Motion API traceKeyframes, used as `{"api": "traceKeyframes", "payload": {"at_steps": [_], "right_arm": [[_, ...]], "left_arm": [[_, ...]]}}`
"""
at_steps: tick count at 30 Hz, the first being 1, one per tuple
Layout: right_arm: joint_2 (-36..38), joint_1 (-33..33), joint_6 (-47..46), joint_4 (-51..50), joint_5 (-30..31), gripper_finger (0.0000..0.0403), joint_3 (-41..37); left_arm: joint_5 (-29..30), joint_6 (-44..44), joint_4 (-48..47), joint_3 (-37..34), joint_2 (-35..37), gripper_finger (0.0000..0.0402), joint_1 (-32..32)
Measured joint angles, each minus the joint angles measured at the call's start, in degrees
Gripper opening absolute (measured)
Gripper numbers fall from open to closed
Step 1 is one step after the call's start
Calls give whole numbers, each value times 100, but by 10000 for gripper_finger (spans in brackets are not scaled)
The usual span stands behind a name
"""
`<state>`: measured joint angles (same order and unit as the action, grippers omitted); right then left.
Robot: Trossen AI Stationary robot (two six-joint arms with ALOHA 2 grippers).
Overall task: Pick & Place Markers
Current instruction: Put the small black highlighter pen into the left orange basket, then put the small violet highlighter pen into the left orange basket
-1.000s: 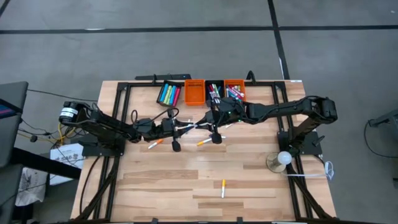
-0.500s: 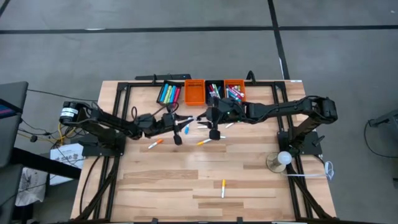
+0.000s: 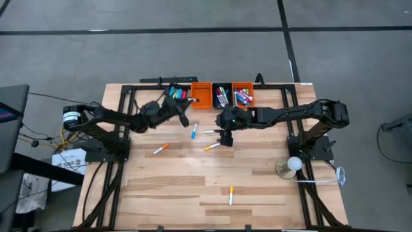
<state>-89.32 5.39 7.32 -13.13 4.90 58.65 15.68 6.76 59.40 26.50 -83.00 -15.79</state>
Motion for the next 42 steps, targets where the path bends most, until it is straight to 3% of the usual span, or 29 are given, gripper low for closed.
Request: {"api": "traceKeyframes", "payload": {"at_steps": [6,11,21,26,33,39,42], "right_arm": [[0,-6,30,-173,-15,177,0],[0,0,362,-170,3,160,0],[0,0,1265,-404,49,140,0],[0,7,1525,-441,292,133,0],[0,42,1359,-443,297,134,2],[0,44,1261,-464,310,131,6],[0,46,1159,-732,592,127,11]], "left_arm": [[-848,-716,-577,207,-4,43,-927],[-1417,-903,-788,682,-408,43,-1191],[-1445,-921,-2990,2089,-1410,46,-1640],[-1826,-922,-3156,2124,-1436,56,-1756],[-1829,-836,-3132,2124,-1436,85,-1635],[-1444,-727,-3132,2124,-1436,120,-1494],[-1420,-688,-3134,2124,-1436,136,-1416]]}}
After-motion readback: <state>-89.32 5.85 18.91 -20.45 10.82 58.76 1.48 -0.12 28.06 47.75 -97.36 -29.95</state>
